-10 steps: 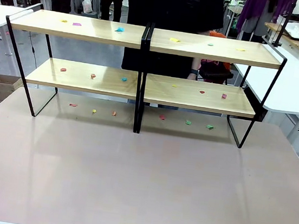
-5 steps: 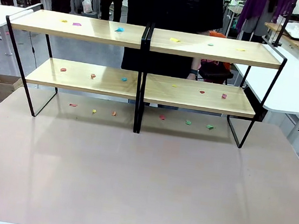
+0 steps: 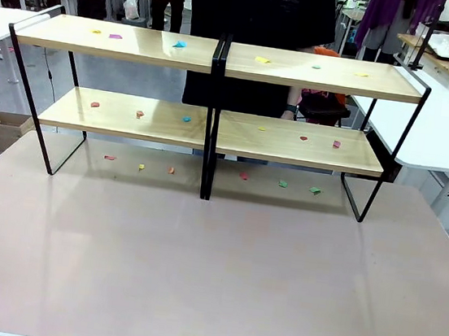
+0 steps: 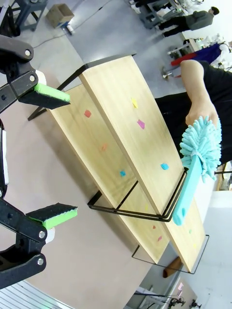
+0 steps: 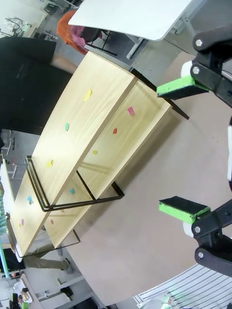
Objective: Clean the shelves.
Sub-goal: Pick up the Duster when the human hands it over.
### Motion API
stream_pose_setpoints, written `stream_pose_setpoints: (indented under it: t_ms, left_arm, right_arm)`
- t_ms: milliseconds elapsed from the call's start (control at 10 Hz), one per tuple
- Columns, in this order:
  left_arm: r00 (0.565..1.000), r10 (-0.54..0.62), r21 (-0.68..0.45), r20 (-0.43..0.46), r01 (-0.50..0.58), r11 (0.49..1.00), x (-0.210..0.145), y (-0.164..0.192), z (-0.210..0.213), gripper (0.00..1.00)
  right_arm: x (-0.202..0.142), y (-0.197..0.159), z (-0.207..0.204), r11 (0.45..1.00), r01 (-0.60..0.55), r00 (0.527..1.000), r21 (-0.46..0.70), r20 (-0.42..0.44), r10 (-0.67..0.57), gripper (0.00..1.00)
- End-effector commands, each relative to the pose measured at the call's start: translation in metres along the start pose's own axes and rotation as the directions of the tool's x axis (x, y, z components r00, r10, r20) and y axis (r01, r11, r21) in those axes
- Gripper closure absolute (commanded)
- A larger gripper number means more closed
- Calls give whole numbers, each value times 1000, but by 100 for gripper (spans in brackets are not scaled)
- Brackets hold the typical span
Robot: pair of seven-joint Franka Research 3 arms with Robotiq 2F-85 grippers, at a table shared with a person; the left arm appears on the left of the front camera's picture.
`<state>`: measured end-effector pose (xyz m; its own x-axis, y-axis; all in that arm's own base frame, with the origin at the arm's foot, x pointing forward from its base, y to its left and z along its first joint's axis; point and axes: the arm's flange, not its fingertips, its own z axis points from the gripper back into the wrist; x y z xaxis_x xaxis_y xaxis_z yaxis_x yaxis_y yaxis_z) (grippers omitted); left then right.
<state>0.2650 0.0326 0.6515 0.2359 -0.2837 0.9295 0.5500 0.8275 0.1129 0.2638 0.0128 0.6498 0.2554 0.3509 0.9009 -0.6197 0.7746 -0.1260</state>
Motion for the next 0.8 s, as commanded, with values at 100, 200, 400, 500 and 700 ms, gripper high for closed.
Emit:
stream_pose_setpoints:
  t_ms: [100, 200, 400, 500, 700]
  left_arm:
    - [1000, 0, -2, 0, 0, 1000, 0, 0, 0, 0]
    - [1000, 0, -2, 0, 0, 1000, 0, 0, 0, 0]
    - [999, 18, -113, -40, -23, 993, 25, 12, -5, 0]
    - [993, 50, -142, -106, -65, 988, 57, 31, -12, 0]
    - [925, 280, -386, -257, -364, 848, 118, 87, -54, 0]
  right_arm:
    - [0, 0, 0, 1000, 0, 1000, 1, 3, 0, 0]
    - [0, 0, 0, 1000, 0, 1000, 1, 3, 0, 0]
    - [0, 0, 0, 1000, 0, 1000, 1, 3, 0, 0]
    - [0, 0, 0, 1000, 0, 1000, 1, 3, 0, 0]
    - [0, 0, 0, 1000, 0, 1000, 1, 3, 0, 0]
